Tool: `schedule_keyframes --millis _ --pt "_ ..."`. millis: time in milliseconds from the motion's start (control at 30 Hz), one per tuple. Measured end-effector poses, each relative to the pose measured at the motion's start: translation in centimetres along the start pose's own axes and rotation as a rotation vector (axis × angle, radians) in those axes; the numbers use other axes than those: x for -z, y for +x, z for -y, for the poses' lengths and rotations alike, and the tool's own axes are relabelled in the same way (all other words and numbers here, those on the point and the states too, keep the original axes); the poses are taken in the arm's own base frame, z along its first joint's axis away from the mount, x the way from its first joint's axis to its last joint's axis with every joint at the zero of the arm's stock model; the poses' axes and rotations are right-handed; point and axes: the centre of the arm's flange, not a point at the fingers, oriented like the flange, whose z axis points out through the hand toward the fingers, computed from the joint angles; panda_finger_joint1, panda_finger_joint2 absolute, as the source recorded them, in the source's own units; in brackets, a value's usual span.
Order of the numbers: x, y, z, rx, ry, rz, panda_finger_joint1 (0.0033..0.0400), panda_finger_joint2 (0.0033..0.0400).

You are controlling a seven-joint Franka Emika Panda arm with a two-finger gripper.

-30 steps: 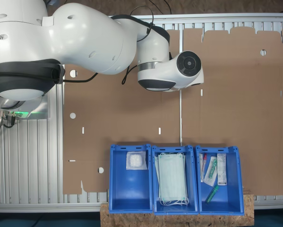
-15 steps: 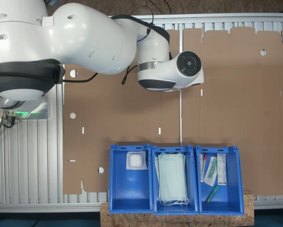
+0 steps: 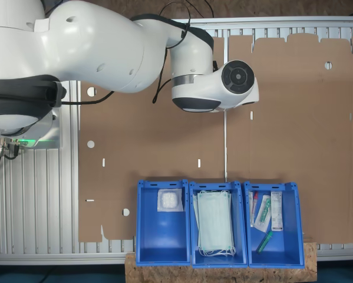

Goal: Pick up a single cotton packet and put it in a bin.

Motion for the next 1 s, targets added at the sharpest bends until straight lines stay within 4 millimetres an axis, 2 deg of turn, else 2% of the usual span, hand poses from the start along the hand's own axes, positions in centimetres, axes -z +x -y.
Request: schedule_keyframes --millis 33,367,600,800,1000 --pt "1.3 0.0 0.0 -0.002 -0.003 -0.013 0.0071 0.0071" --pt "8.8 -0.5 -0.1 -0.016 -0.016 -0.084 0.0072 0.0072" --pt "13.4 -2.3 -0.4 -0.041 -0.02 -0.124 0.0072 0.0072" --pt "16.0 -4.7 -1.0 -0.078 -0.013 -0.14 0.0072 0.0072" --pt "17.4 -7.3 -1.9 -0.119 -0.005 -0.143 0.0072 0.0072"
